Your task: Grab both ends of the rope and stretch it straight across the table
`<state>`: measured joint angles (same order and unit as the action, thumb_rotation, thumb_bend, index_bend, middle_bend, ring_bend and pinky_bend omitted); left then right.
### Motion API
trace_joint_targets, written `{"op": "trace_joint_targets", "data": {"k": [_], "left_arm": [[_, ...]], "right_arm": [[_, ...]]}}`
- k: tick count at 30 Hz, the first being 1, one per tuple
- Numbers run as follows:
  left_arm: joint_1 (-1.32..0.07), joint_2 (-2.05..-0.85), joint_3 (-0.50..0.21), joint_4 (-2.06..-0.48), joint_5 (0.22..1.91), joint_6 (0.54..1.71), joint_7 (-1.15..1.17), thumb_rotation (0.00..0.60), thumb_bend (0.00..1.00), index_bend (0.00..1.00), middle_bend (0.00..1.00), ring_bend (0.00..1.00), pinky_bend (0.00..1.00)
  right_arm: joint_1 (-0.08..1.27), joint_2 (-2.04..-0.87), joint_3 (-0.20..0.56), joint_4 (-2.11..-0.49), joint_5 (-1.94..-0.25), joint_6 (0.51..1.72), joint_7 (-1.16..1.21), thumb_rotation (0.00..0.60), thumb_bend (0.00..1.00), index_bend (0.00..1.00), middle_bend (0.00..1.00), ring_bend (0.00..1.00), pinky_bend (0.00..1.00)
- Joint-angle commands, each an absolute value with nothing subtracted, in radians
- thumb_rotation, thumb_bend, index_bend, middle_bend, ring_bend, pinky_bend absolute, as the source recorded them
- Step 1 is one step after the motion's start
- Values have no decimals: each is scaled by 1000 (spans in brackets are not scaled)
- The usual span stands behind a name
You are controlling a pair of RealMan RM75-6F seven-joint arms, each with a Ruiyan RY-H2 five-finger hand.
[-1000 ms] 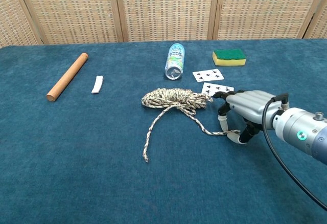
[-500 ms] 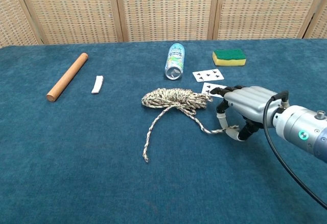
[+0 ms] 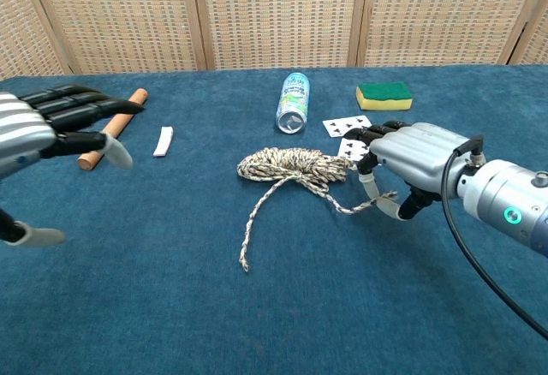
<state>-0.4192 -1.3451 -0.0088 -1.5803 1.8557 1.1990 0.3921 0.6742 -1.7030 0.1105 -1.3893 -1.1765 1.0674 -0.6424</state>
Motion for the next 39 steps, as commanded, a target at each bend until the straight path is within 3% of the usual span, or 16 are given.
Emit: {"op": "trace_joint_targets", "data": {"k": [1, 9, 23, 39], "left_arm": [[-496, -1408, -25, -1519, 1899, 1134, 377, 600, 53, 409, 0, 0, 0], [-619, -1557, -35, -1369, 1945, 1064, 378, 600, 164, 456, 0, 0, 0], [-690, -1701, -59, -1270, 1828, 968, 440, 600, 275, 499, 0, 0, 0], [-745, -1809, -55, -1190, 1743, 914, 506, 600, 310, 500, 0, 0, 0]], "right_arm": [[676, -1702, 111, -1389, -1175, 1063, -647, 600, 495, 629, 0, 0, 0], [688, -1707, 116, -1377, -1162, 1039, -659, 600, 497, 635, 0, 0, 0], [694, -1713, 127, -1357, -1140, 1015, -636, 600, 497, 636, 0, 0, 0], [702, -1709, 130, -1358, -1135, 1009, -634, 600, 498, 645, 0, 0, 0]]}}
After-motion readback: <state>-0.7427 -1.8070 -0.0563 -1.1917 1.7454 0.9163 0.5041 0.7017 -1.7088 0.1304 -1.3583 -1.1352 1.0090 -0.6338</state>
